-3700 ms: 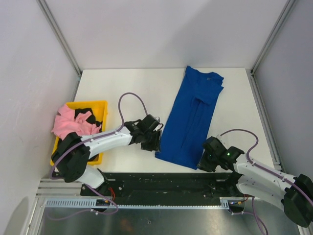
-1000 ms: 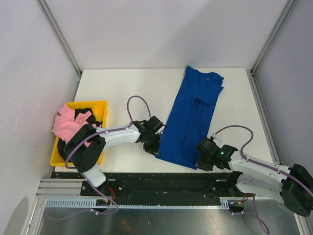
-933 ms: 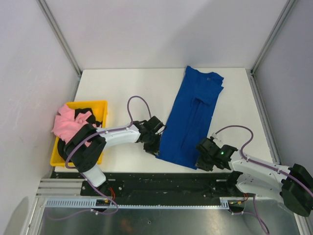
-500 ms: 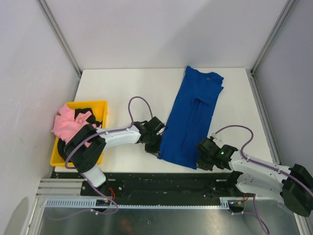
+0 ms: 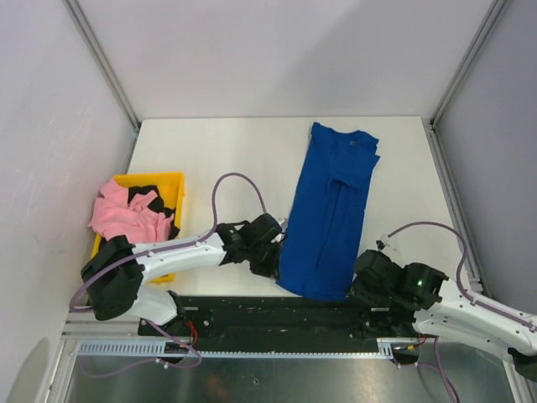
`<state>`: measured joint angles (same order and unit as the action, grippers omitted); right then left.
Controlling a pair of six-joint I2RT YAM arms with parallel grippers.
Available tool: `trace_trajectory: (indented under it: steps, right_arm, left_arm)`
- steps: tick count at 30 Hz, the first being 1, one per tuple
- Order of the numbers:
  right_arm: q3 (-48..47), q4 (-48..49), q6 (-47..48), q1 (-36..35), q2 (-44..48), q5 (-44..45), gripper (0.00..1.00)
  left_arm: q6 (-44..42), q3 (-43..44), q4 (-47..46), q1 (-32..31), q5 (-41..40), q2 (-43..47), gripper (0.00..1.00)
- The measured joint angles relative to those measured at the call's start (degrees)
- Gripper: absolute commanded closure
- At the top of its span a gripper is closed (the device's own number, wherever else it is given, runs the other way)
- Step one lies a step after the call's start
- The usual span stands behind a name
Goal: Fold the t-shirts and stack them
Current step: Grab the bottom of the folded rectangular tshirt with both arms, then fold the folded rectangular tshirt in 1/3 of the way
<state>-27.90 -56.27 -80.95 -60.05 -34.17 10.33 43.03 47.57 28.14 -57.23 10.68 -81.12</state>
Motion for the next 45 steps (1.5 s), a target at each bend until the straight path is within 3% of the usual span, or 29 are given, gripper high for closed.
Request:
trace_trajectory:
  steps: [7,11,16,21,32,45]
  right_arm:
    - [-10.9,-5.8,1.5,3.5,-4.7,5.2,1.0]
    - [-16.0,-2.8,9.3,15.3,-11.0,6.1,1.0]
    - [-16.7,7.8,20.7,31.2,-21.5,4.3,1.0]
    - [-18.4,18.5,28.2,39.7,-33.6,1.5,1.0]
    - [-29.3,32.0,35.6,48.7,-52.4,-3.7,1.0]
    - [-30.1,36.5,37.5,54.2,-57.2,-7.0,1.0]
  left_arm:
    - [1.1,6.4,1.4,1.6,-1.7,-0.5,1.0]
    - [0.9,16.0,1.3,4.5,-2.8,-6.0,1.0]
    - [0.0,28.2,0.0,8.6,-3.8,-16.8,1.0]
    - [-1.0,38.7,0.0,12.8,-4.6,-28.3,1.0]
    - [-3.0,56.3,0.8,19.7,-2.8,-44.0,1.0]
    - [-5.0,68.0,0.5,21.4,0.6,-51.4,1.0]
